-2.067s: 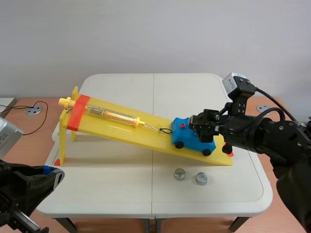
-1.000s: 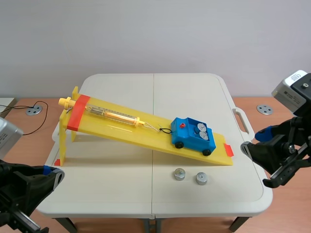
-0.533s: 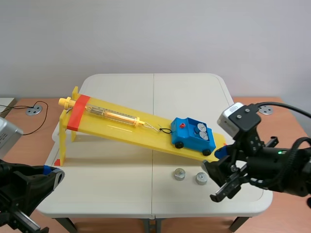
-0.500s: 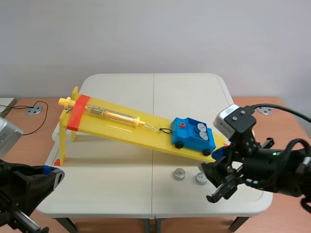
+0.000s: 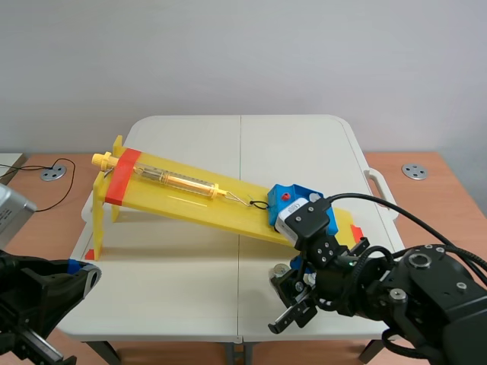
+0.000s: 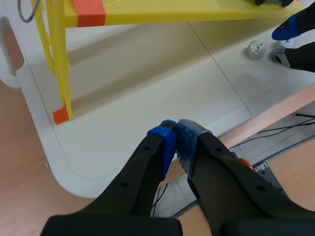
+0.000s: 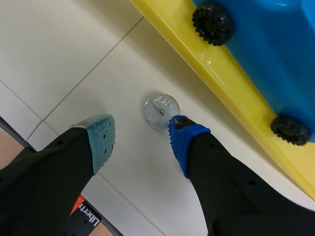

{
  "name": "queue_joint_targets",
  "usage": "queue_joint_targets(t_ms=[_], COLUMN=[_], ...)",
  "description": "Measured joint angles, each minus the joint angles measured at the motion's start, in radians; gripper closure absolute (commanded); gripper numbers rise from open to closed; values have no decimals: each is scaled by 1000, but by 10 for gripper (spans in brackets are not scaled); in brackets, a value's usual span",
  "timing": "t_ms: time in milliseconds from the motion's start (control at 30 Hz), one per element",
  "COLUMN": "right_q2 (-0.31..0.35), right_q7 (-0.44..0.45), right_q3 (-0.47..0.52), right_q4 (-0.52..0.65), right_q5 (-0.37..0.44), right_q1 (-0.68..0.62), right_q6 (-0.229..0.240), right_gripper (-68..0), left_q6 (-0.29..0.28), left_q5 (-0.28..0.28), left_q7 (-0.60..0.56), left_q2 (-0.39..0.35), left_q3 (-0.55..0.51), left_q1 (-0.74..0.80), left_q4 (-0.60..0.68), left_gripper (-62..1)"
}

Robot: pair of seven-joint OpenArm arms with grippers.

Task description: Place the four metal weights on the blue cart on the ramp.

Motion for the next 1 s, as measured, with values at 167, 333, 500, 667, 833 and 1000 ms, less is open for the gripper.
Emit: queue_joint_targets(t_ms=[167, 333, 500, 667, 833, 1000], right_q2=[-16, -16, -19, -34, -37, -38], right_q7=[13, 17, 18, 18, 21, 21], right_q3=[-17, -44, -57, -56, -56, -56], right_q4=[-4, -10, -50, -96, -105, -105], right_q5=[-28, -32, -33, -36, -36, -36], right_q1=[9, 31, 48, 64, 64, 64], right_q6=[-41, -55, -78, -81, -81, -81], right_gripper=[-263, -263, -263, -256, -229, -229], left_q6=[0, 0, 0, 0, 0, 0], left_q5=[0, 0, 0, 0, 0, 0], left_q7=[0, 0, 0, 0, 0, 0], left_q2=[0, 0, 0, 0, 0, 0], left_q3=[0, 0, 0, 0, 0, 0], left_q1=[0, 0, 0, 0, 0, 0], left_q4=[0, 0, 0, 0, 0, 0], left_gripper=[-31, -31, -31, -31, -31, -31])
